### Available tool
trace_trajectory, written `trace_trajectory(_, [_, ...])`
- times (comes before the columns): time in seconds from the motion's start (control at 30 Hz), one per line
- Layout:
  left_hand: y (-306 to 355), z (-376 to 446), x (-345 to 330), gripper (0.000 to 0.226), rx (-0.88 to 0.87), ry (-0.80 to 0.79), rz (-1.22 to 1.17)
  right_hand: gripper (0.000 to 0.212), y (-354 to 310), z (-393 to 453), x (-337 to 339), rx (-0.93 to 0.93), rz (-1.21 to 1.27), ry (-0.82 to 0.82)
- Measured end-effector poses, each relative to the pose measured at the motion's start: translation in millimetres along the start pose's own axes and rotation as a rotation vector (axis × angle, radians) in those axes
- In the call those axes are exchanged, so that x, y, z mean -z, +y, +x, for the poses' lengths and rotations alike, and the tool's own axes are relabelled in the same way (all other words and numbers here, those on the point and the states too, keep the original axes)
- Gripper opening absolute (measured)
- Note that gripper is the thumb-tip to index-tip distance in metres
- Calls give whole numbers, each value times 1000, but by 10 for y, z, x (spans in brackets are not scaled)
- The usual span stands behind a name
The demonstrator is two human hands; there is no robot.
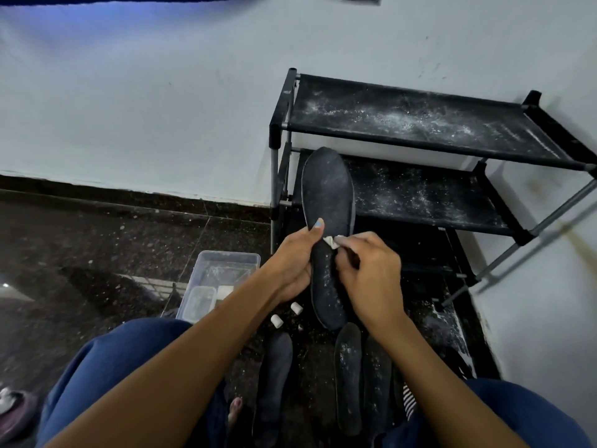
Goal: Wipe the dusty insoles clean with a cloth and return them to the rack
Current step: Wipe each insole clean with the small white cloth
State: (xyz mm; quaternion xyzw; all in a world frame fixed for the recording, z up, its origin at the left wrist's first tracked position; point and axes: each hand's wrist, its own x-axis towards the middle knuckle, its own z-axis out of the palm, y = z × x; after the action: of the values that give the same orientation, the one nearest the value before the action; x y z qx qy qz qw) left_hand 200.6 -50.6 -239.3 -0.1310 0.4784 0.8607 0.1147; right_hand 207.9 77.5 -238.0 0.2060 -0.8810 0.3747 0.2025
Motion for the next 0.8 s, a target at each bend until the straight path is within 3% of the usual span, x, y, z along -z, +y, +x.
trace_trajectory(0.2, [-19,21,-3,37,-47,95,-16,18,-52,-54,-30,133,44,-192])
trace_trajectory(0.37, [-14,15,-26,40,-62,98,-26,17,60,29,37,-37,-47,-1])
trace_trajectory(0.53, [-29,40,-8,39,-78,163,15,18,-90,-119,-69,141,-1,-225])
trace_trajectory(0.67, [-20,30,-21,37,-72,120,-7,17,42,13,-19,-48,-41,-48])
trace_trajectory(0.8, [-29,52,13,36,-92,163,9,18,-103,-108,-87,122,60,-228])
